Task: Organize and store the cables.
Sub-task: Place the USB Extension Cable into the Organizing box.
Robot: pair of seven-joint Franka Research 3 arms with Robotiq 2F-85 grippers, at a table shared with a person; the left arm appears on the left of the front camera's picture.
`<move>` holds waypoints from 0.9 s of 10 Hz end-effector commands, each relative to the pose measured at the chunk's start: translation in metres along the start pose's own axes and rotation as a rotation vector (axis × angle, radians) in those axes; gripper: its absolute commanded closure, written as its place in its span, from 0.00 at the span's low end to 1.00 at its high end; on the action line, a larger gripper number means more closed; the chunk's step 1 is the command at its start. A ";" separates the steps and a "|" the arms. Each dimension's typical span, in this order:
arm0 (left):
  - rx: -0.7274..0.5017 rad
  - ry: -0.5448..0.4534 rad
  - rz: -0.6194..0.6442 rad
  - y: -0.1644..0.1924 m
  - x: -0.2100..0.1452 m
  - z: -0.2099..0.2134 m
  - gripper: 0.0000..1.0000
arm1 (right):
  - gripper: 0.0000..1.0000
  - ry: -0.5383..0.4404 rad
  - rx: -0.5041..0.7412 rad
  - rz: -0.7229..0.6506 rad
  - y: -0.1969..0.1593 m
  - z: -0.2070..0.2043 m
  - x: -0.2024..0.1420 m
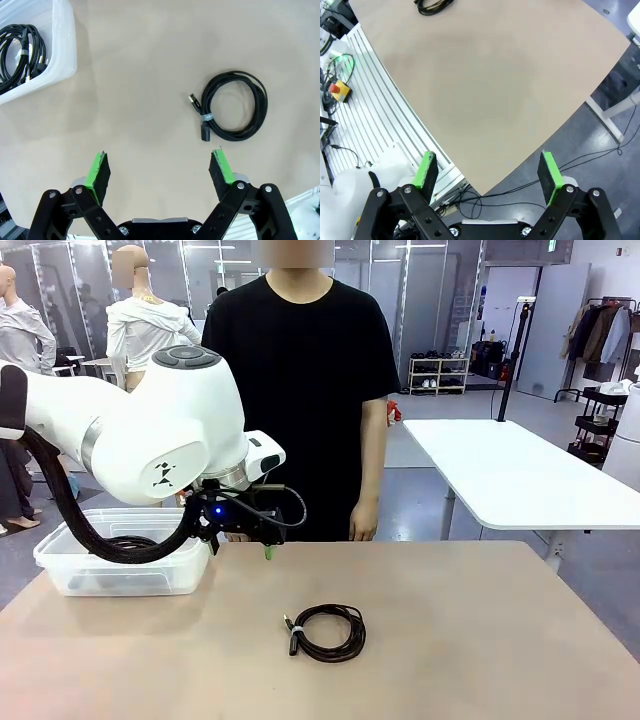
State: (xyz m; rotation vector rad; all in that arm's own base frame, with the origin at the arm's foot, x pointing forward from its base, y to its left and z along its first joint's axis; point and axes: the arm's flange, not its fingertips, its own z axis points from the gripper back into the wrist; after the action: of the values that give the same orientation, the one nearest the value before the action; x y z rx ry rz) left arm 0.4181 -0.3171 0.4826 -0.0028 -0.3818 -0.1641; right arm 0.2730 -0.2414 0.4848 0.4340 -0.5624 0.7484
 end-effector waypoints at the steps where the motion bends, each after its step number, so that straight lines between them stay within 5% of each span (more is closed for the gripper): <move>1: 0.018 0.008 0.002 0.001 -0.001 0.002 0.00 | 0.00 -0.011 0.006 0.005 0.000 0.000 0.001; 9: 0.066 0.276 0.055 -0.061 0.001 -0.098 0.00 | 0.00 -0.011 0.006 0.005 0.000 0.000 0.001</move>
State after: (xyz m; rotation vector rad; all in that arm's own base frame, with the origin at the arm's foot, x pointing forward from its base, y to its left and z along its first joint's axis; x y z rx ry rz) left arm 0.4343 -0.3683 0.3901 0.0606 -0.1373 -0.1198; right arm 0.2734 -0.2407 0.4848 0.4338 -0.5579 0.7463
